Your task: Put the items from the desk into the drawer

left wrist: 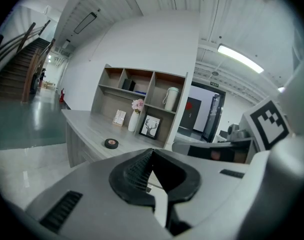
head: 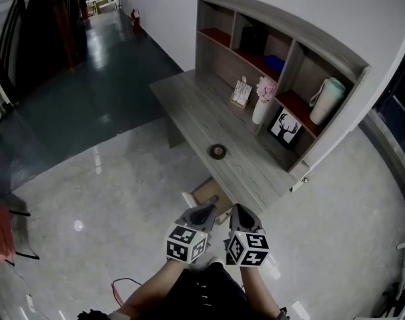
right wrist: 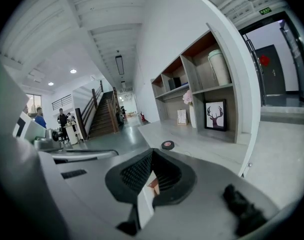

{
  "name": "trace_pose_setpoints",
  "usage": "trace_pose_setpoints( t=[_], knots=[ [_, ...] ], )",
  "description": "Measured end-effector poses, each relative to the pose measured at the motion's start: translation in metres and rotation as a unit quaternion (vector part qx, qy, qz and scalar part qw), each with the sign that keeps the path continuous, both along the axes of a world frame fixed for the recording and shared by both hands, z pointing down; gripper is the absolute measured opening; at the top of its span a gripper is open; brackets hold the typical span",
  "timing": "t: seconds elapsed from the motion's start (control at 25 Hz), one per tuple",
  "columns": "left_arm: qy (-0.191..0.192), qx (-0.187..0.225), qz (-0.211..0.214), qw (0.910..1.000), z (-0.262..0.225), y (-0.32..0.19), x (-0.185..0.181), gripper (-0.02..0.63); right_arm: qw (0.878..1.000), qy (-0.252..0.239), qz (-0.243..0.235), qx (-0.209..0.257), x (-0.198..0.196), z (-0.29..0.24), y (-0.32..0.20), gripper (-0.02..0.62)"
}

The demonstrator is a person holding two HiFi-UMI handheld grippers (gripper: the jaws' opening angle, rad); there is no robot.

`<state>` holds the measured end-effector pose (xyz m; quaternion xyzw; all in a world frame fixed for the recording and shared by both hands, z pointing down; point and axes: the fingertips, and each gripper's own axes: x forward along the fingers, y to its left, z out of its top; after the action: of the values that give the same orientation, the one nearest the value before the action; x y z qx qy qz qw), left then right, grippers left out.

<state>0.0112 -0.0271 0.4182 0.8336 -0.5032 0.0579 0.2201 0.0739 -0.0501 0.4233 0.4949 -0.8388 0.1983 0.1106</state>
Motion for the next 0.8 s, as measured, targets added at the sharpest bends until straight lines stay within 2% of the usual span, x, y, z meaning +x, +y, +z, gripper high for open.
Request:
trace_pose_setpoints(
  t=[0.24,0.8],
  knots=[
    [-0.011,0.005,0.006,0.9999,-0.0022,0.0032,0.0035,0.009,1.000,-0.002,-0.001,0.002,-0.0006,-0.0018,0.0025,0.011],
    [-0.009,-0.006,-0.006,0.9999,0.0041,0.0002,0.0038,0.009,1.000,-0.008,-0.010,0.002,0.0008,0.0001,0.0026,0.011]
  ],
)
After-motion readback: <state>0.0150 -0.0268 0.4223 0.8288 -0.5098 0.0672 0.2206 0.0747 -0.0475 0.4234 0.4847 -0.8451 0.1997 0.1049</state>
